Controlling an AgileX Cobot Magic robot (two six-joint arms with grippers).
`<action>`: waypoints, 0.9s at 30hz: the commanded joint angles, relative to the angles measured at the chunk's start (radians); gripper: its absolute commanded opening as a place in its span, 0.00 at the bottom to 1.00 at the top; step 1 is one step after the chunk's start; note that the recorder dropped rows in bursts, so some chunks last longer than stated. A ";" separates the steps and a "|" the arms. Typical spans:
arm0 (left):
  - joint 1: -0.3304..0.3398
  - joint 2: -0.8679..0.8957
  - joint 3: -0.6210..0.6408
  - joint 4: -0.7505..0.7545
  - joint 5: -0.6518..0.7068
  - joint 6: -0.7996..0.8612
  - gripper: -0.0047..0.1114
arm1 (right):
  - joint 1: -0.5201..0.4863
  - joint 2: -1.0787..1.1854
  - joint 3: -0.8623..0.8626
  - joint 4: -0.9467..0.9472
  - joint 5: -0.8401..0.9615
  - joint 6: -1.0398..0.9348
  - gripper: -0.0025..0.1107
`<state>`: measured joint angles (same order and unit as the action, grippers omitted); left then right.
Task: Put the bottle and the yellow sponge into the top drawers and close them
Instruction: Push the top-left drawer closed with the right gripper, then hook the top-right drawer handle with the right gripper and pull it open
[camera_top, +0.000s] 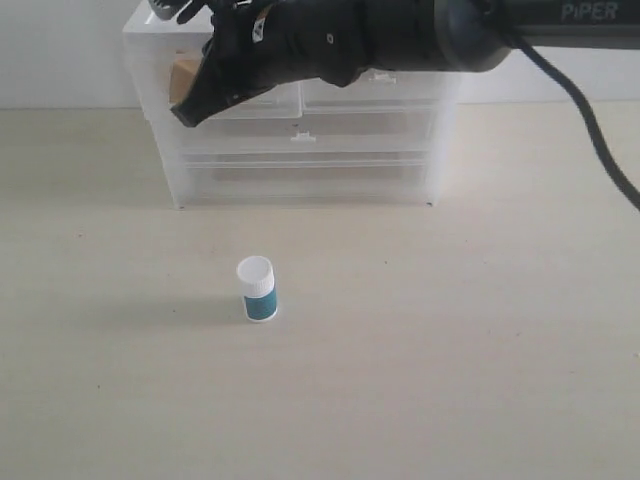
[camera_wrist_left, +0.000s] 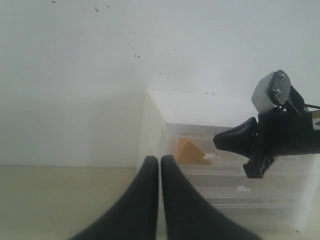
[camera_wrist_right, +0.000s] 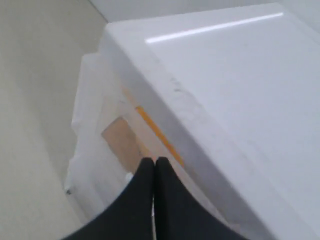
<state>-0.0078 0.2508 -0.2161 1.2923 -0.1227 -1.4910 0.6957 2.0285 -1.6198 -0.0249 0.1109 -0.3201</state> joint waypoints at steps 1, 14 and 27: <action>0.004 -0.004 0.005 0.006 -0.007 0.002 0.07 | -0.057 0.025 -0.028 -0.011 0.004 0.128 0.02; 0.004 -0.004 0.012 0.009 -0.007 0.002 0.07 | -0.199 -0.352 0.267 0.031 0.053 0.355 0.02; 0.004 -0.004 0.012 0.005 -0.012 0.002 0.07 | -0.459 -0.192 0.897 -0.441 -1.332 1.720 0.02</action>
<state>-0.0078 0.2508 -0.2061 1.2971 -0.1246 -1.4910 0.2857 1.7662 -0.7305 -0.2790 -0.9362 1.1123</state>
